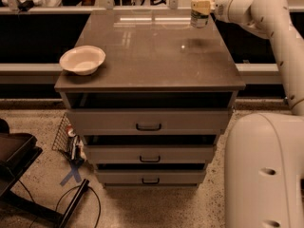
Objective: Move 7up can near paper bowl
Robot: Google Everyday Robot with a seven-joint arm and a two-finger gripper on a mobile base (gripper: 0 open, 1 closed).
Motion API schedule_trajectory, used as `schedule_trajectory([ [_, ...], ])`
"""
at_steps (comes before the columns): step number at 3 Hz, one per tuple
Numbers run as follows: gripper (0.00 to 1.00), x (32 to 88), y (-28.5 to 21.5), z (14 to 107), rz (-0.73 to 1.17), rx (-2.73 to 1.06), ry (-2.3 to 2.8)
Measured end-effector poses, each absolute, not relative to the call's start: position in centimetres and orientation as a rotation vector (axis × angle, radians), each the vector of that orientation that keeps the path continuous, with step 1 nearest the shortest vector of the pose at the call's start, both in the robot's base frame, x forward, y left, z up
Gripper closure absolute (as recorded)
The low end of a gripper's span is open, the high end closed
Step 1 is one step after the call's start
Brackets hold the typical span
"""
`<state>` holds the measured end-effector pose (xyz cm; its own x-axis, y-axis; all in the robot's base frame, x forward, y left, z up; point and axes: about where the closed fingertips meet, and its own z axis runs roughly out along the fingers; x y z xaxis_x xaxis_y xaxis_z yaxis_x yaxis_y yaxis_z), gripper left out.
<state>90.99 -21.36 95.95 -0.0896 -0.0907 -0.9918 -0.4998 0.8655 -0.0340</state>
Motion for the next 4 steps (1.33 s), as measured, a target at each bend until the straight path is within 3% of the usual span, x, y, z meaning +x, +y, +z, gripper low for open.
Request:
schedule_trajectory([
  [2, 1.0, 81.4, -17.7, 101.9, 0.472, -0.546, 1.573],
  [3, 1.0, 74.8, -11.1, 99.9, 0.595, -0.649, 1.593],
  [4, 1.0, 71.7, -6.6, 96.7, 0.664, -0.724, 1.636],
])
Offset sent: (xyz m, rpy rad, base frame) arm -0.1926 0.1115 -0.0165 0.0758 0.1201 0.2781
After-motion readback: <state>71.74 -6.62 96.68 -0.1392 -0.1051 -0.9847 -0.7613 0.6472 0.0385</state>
